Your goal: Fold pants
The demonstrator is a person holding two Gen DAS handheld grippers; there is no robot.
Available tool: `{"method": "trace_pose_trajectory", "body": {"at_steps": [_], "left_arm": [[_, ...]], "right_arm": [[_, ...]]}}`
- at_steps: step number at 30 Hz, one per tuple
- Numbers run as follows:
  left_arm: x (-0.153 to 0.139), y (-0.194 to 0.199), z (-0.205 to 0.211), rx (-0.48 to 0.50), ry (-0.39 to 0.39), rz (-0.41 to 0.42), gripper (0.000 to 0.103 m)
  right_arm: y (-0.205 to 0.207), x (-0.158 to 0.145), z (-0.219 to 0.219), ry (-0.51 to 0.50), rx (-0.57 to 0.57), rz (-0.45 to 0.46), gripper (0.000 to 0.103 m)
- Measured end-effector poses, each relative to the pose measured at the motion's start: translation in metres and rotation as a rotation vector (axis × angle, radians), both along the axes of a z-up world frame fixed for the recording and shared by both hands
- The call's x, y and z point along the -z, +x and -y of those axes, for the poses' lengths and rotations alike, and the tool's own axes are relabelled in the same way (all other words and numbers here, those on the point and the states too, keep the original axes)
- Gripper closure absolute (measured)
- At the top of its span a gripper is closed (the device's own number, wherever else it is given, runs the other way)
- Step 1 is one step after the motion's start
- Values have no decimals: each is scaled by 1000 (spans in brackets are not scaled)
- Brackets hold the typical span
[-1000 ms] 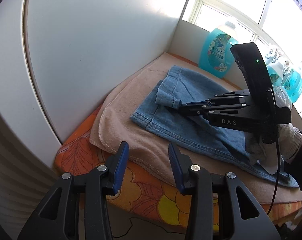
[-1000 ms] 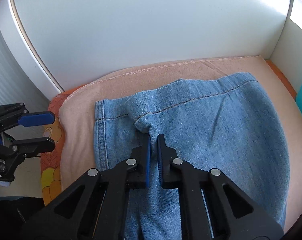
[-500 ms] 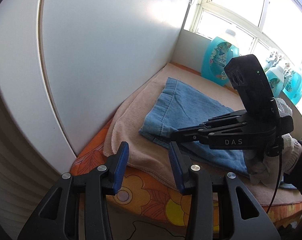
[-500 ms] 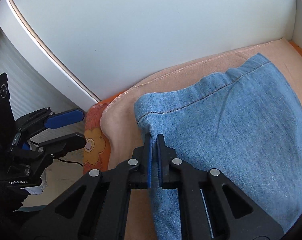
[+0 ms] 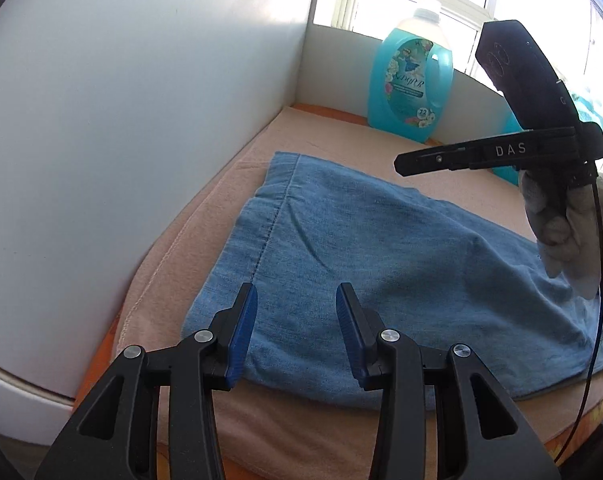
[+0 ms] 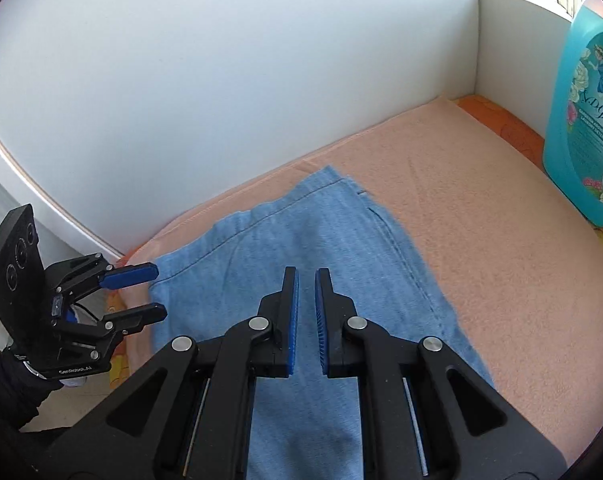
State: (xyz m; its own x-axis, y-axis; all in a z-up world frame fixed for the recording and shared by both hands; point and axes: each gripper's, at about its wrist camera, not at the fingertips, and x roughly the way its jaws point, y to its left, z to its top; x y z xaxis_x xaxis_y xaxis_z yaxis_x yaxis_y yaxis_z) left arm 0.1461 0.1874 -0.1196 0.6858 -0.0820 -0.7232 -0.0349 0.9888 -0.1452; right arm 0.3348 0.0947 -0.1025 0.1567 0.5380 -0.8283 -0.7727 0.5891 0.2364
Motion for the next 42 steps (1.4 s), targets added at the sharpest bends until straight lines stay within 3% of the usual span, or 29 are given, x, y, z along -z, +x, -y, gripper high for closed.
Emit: {"method": "trace_pose_trajectory", "body": {"at_steps": [3,4,5,6,12,13,15,16,23,28,29,31,33,35,36,39,42], "left_arm": [[14,5,-1,-2,5,-39,64],[15,4,-2,-2,-1,-40,64],[15,4,-1,-1,0,-37,64],[15,4,0,-1,7,-38,64],[15,6,6,1,55,-36,64],[15,6,7,-1,55,-35,64],[15,6,7,-1,58,-33,64],[15,5,8,-1,61,-32,64],[16,7,9,-4,58,-25,64],[16,6,9,-5,58,-24,64],[16,6,9,-7,59,-24,64],[17,5,10,-8,63,-24,64],[16,5,10,-9,66,-24,64],[16,5,10,-10,66,-23,64],[16,5,11,-11,65,-23,64],[17,4,11,-12,65,-20,64],[17,3,11,-15,65,-18,64]], "right_arm": [[28,16,4,-7,9,-23,89],[32,22,4,-5,8,-26,75],[39,27,-1,-1,6,-33,55],[45,31,-5,5,1,-42,47],[61,60,-35,5,-24,-76,42],[60,61,-38,13,-42,-75,42],[55,62,-43,30,-73,-81,63],[51,61,-44,9,-81,-55,90],[-3,20,-31,70,-204,156,93],[4,25,-42,-26,-169,291,93],[8,29,-41,-57,-149,278,93],[25,41,-47,-70,-119,149,93],[44,43,-48,-10,-67,46,83],[58,47,-50,28,-33,-35,55],[63,52,-52,31,-23,-66,52],[74,67,-69,-15,-23,-153,52],[70,64,-84,3,-63,-171,56]]}}
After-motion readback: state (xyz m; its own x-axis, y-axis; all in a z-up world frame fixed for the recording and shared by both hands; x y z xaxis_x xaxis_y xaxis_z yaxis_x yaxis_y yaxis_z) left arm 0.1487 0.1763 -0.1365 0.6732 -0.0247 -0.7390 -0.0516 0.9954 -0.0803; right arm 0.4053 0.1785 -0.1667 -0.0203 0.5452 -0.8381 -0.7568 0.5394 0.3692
